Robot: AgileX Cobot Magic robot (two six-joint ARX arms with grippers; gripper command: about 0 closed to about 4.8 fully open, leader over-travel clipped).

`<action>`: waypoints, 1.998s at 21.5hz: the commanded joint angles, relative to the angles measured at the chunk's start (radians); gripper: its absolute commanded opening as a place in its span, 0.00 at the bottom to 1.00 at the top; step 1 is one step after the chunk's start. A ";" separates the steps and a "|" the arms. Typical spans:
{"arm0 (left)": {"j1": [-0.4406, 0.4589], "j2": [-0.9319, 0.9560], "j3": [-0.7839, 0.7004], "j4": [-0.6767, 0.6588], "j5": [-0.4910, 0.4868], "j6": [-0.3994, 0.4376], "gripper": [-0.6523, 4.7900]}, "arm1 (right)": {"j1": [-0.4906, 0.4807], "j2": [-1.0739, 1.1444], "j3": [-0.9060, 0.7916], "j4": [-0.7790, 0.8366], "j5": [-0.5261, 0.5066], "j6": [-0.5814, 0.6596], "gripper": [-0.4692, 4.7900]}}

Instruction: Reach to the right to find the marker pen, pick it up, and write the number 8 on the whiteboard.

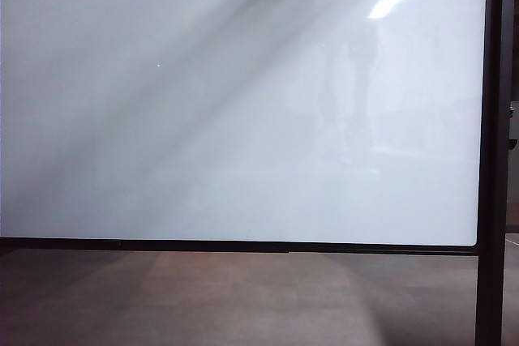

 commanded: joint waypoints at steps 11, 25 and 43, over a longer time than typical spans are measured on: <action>0.000 0.001 0.005 0.004 0.000 0.003 0.24 | -0.015 0.065 0.056 0.009 0.040 -0.010 0.08; -0.003 0.003 0.005 0.005 -0.002 0.003 0.24 | -0.015 0.109 0.055 -0.123 0.043 -0.006 0.08; -0.003 0.003 0.005 -0.004 -0.003 0.003 0.24 | -0.015 0.130 0.018 -0.268 0.062 0.012 0.08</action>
